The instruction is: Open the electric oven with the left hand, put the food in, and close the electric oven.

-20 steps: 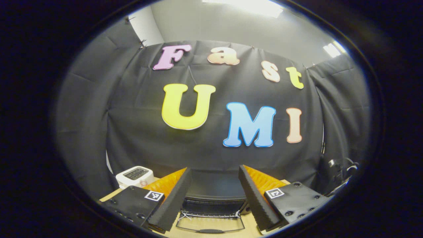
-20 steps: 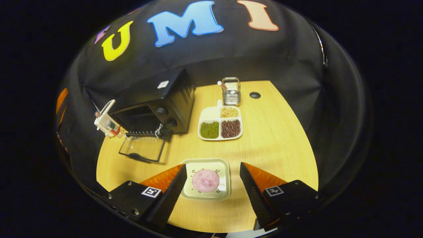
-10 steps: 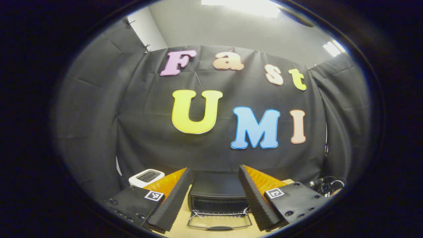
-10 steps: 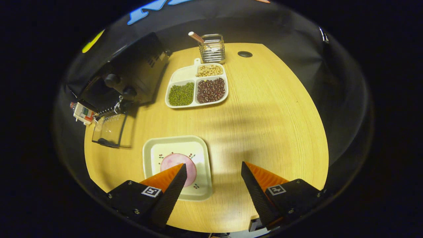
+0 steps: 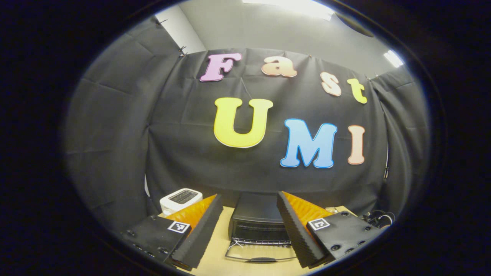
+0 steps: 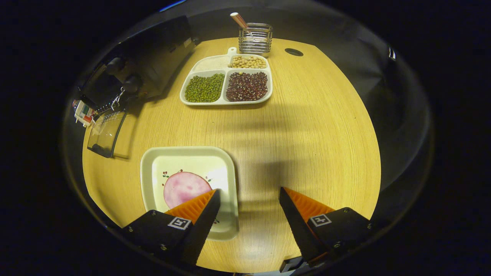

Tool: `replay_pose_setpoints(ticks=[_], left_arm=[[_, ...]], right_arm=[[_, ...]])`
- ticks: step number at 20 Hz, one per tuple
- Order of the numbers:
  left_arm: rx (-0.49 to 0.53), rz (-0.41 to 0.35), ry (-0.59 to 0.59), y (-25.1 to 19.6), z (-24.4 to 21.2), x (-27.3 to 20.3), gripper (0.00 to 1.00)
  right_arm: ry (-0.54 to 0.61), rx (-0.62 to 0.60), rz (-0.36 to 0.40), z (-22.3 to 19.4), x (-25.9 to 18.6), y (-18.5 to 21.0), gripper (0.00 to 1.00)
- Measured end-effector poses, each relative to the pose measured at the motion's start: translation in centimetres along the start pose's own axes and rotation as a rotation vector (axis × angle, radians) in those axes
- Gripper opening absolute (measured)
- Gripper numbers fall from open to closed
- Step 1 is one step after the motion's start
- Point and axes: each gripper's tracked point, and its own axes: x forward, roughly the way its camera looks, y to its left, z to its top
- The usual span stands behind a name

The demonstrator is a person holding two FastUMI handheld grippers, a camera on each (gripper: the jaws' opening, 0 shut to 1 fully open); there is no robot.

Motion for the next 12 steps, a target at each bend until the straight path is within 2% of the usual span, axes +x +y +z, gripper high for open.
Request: replay_pose_setpoints(ticks=[2,3,5,7,8,9,10,11,12], left_arm=[[-0.009,-0.003,0.01,-0.1,-0.4,-0.1,1.0],[-0.011,-0.007,0.012,-0.3,-0.4,0.0,0.96],[-0.013,-0.016,0.015,-0.8,-0.5,0.1,0.96],[-0.015,-0.031,0.016,-1.4,-0.5,0.0,1.0],[-0.012,-0.034,0.013,-1.6,-0.6,0.0,1.0],[-0.012,-0.039,0.008,-1.8,-0.5,-0.2,1.0],[-0.012,-0.047,0.006,-2.1,-0.4,-0.2,1.0],[-0.008,-0.051,0.007,-2.4,-0.3,-0.3,1.0],[-0.004,-0.048,0.003,-2.4,-0.3,-0.6,1.0]], right_arm=[[0.009,-0.008,0.037,0.0,0.0,0.9,0.92],[0.012,-0.028,0.042,0.0,0.3,0.9,0.78],[0.027,-0.052,0.06,0.4,0.1,1.2,0.77],[0.053,-0.061,0.069,0.0,0.3,1.6,0.43],[0.066,-0.079,0.104,0.2,0.2,1.9,0.43],[0.076,-0.015,0.098,1.0,-1.1,1.6,0.25],[0.078,0.009,0.126,0.6,1.7,2.1,0.08],[0.095,0.017,0.151,0.5,0.2,1.9,0.0],[0.084,0.014,0.179,0.5,0.2,1.9,0.01]])
